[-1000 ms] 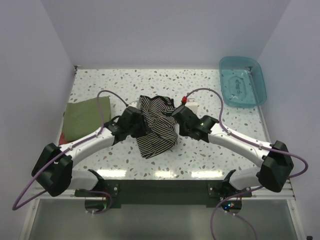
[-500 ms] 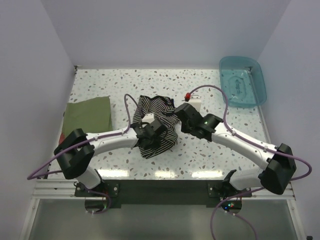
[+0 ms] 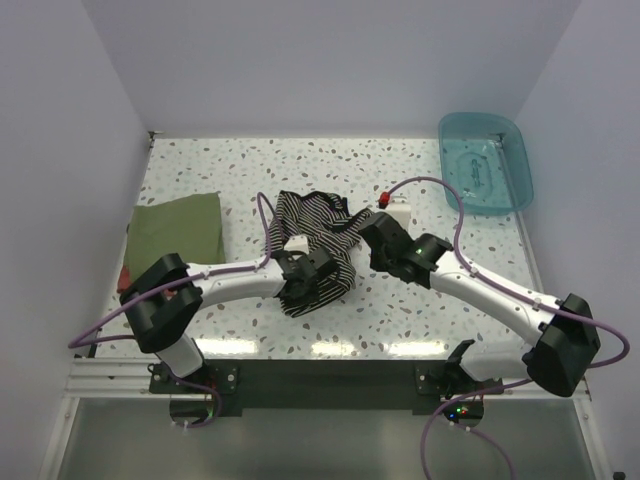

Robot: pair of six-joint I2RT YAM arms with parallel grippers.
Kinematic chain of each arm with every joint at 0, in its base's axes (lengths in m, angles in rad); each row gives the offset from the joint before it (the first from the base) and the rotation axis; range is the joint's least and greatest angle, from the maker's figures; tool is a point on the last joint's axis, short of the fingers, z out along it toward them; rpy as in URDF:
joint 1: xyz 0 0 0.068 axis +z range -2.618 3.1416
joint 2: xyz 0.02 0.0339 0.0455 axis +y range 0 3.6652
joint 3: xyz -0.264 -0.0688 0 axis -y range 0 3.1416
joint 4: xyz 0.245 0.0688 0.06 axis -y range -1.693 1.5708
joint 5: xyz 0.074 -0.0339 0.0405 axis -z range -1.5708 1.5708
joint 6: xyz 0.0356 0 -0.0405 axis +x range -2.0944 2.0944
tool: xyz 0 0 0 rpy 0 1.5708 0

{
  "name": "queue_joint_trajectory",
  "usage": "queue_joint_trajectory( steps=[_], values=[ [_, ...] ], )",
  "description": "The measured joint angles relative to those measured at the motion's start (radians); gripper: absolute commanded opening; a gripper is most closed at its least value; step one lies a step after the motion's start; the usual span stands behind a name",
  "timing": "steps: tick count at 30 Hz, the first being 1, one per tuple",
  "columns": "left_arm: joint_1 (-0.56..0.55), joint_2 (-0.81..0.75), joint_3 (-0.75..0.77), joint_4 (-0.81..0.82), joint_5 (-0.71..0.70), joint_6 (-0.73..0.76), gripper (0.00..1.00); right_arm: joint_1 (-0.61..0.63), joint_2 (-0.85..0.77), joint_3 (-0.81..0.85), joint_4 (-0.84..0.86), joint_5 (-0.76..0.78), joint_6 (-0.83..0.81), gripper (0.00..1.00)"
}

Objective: Fold and stack the tank tops
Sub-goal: Flatten the tank top out

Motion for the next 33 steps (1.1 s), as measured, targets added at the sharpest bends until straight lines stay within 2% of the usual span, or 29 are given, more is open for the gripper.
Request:
queue_joint_trajectory(
  steps=[6, 9, 10, 13, 18, 23, 29, 30, 33],
  values=[
    [-0.002, 0.014, 0.0, 0.0, -0.001, 0.001, 0.33, -0.001, 0.0, 0.0, 0.01, -0.007, 0.0, 0.19],
    [-0.002, 0.017, 0.0, 0.002, -0.004, 0.001, 0.23, -0.001, 0.003, 0.0, 0.019, -0.03, 0.0, 0.19],
    [-0.002, 0.017, 0.0, 0.003, -0.006, 0.002, 0.13, -0.001, 0.008, 0.001, 0.024, -0.038, 0.0, 0.18],
    [-0.001, 0.005, 0.0, -0.002, -0.019, 0.002, 0.0, -0.001, 0.048, 0.022, 0.037, -0.08, 0.0, 0.17],
    [0.025, -0.124, -0.012, -0.017, -0.048, 0.002, 0.0, -0.001, 0.136, 0.073, 0.067, -0.148, 0.001, 0.17],
    [0.113, -0.321, -0.084, -0.014, -0.051, 0.002, 0.0, 0.009, 0.254, 0.188, 0.079, -0.186, 0.008, 0.18],
    [0.199, -0.443, -0.239, -0.01, -0.016, 0.003, 0.0, 0.072, 0.429, 0.36, 0.084, -0.185, 0.014, 0.27],
    [0.204, -0.459, -0.259, -0.012, -0.009, 0.003, 0.0, 0.085, 0.462, 0.387, 0.086, -0.185, 0.016, 0.32],
    [0.211, -0.505, -0.295, -0.011, 0.003, 0.003, 0.0, 0.113, 0.553, 0.449, 0.084, -0.184, 0.025, 0.4]
  ],
)
